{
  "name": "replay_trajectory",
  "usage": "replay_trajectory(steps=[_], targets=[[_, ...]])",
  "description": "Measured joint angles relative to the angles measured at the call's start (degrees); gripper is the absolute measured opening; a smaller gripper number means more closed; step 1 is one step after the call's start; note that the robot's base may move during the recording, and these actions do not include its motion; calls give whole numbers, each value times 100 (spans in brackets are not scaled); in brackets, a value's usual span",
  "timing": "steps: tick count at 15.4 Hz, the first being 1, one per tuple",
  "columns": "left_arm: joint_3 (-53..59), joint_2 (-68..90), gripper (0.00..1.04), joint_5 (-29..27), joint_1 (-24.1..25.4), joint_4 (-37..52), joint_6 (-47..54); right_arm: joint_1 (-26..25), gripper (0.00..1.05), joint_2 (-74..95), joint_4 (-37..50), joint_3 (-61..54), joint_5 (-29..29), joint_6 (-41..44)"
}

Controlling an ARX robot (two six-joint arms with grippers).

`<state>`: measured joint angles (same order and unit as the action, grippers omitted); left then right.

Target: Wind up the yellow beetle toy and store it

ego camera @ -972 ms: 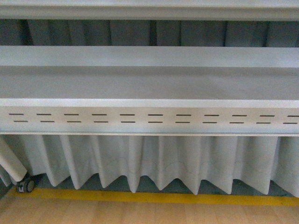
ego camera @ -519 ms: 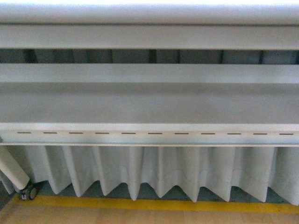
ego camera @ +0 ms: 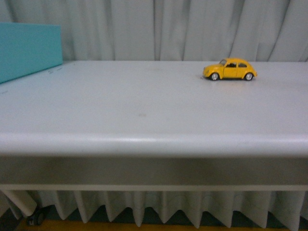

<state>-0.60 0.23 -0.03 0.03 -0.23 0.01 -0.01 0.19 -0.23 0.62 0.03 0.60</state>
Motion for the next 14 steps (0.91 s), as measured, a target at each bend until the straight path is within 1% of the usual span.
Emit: replay_trajectory(steps=[14], targets=[[0, 0, 98, 7, 0, 15, 0, 0, 98, 2, 20, 0, 2, -4]])
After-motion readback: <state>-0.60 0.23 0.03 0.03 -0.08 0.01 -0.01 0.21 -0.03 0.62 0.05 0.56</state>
